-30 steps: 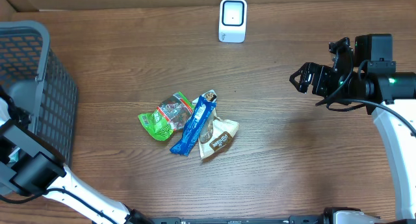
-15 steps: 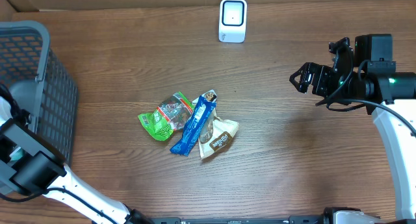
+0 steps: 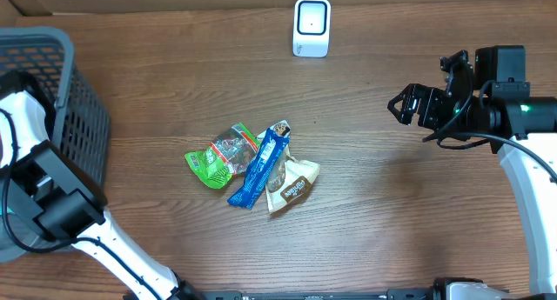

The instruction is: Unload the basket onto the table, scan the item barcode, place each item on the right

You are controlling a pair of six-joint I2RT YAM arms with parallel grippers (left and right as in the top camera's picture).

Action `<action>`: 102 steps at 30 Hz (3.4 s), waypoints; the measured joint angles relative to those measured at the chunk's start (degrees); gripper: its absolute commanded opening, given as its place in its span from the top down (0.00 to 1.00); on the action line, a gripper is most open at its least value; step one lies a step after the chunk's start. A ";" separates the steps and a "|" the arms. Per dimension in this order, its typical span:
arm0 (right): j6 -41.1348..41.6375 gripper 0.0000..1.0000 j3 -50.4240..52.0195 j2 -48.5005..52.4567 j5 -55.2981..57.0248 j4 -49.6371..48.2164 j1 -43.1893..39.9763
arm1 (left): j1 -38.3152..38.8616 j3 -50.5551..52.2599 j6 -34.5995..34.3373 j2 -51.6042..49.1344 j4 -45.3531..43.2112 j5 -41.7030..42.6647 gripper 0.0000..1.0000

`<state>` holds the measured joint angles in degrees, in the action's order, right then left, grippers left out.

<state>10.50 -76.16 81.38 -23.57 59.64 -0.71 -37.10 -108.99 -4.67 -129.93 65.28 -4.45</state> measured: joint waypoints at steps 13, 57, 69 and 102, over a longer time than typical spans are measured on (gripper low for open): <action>0.00 0.00 0.00 0.00 -0.02 -0.28 0.00 | -0.11 -3.56 2.36 -0.20 -5.46 -18.56 0.08; 0.00 0.00 0.00 0.00 0.00 -1.09 -0.02 | -2.69 3.30 -1.01 -1.16 -3.23 -20.85 0.96; -0.02 0.00 0.00 0.00 0.00 -0.85 -0.02 | 3.50 1.09 -1.84 -0.90 -0.20 -13.55 0.42; 0.00 0.00 0.00 0.00 0.00 -1.01 0.00 | -8.02 -3.52 2.19 -1.14 1.09 -20.20 0.10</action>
<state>10.50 -76.16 81.38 -23.57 58.63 -0.71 -45.12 -112.51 -2.48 -131.07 66.37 -24.64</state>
